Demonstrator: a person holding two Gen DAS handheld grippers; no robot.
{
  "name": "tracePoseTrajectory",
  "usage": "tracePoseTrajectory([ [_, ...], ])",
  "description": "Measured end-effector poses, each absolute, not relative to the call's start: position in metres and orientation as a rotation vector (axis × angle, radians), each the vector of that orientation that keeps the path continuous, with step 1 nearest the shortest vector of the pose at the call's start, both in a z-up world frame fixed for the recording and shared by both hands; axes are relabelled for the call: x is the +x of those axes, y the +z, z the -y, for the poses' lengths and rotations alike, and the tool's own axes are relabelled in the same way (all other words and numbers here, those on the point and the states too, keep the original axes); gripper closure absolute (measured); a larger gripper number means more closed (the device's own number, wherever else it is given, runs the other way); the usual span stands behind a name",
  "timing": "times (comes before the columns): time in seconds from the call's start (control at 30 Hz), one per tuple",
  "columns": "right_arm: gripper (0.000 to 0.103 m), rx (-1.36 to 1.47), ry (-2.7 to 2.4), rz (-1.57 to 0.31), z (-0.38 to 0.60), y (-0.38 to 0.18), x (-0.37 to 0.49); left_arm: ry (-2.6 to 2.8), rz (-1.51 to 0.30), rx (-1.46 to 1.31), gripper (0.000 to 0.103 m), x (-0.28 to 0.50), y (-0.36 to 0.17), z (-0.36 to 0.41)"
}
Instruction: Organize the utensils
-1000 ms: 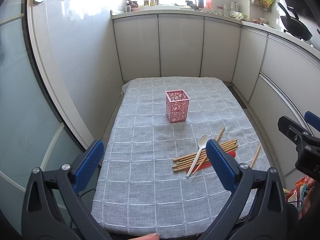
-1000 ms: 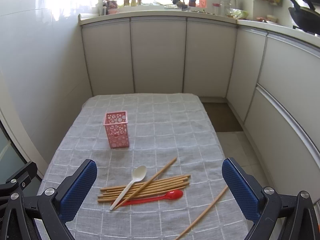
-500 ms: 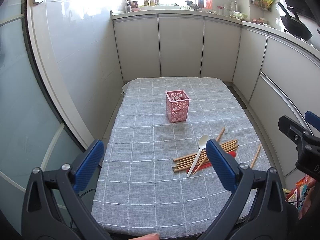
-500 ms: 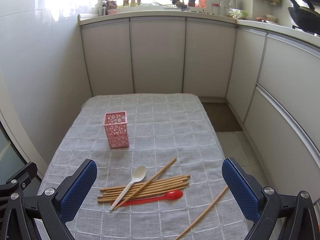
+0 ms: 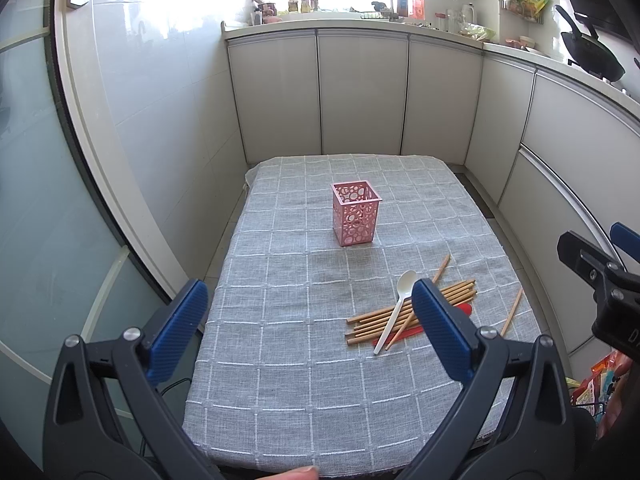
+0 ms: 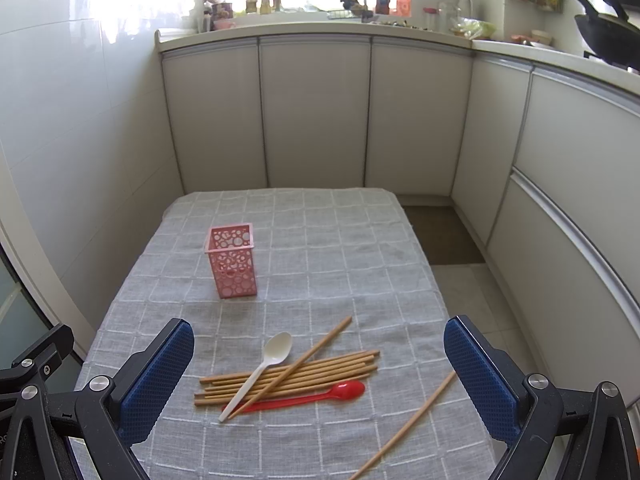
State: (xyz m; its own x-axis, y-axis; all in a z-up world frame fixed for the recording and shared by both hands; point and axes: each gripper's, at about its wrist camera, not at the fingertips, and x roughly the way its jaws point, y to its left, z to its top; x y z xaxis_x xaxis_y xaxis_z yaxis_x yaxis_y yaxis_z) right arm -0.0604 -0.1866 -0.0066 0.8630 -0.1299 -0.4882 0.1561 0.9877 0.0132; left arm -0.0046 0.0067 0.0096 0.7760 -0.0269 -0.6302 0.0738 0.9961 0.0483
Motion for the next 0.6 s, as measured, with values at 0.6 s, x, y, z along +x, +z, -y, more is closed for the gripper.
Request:
tracePoseTrajectory([
  [0.6, 0.000, 0.101, -0.126, -0.576, 0.207, -0.014, -0.043, -0.141, -0.784, 0.100, 0.002, 0.020, -0.010, 0.004],
])
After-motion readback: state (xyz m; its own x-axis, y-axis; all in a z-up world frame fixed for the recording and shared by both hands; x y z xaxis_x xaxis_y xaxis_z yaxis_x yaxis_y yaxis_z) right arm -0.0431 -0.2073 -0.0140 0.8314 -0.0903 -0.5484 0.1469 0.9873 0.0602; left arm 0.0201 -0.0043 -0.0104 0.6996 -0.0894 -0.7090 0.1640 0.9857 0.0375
